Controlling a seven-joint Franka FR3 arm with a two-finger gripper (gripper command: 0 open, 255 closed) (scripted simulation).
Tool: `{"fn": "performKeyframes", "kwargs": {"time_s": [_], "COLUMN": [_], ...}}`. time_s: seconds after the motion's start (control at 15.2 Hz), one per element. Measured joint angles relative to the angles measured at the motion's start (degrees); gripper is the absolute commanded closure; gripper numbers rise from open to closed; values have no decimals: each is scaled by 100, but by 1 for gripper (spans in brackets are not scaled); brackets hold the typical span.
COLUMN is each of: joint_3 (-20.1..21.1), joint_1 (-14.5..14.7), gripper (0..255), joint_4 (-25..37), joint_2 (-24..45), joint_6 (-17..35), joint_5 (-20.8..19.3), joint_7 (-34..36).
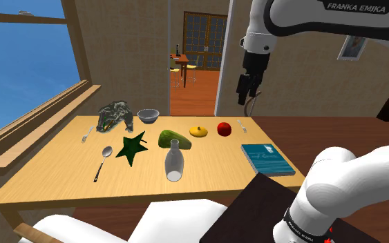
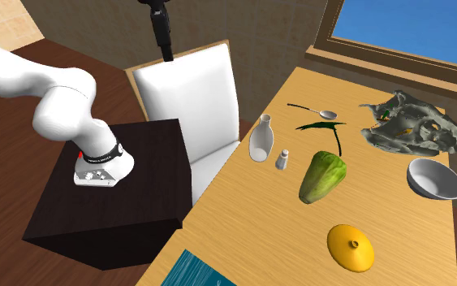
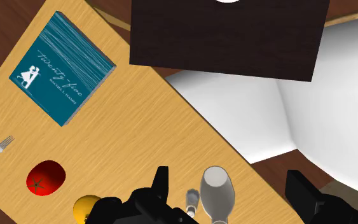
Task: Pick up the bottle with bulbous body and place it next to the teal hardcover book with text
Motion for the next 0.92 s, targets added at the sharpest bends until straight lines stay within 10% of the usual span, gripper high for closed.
{"fn": "performKeyframes", "kwargs": {"time_s": [0.92], "joint_3": [15], "joint_1": [90], "gripper": [0], "joint_4": [-671], "joint_2": [1565], "joint_6": [2410], "joint_5": [154], "joint_7": [108]}}
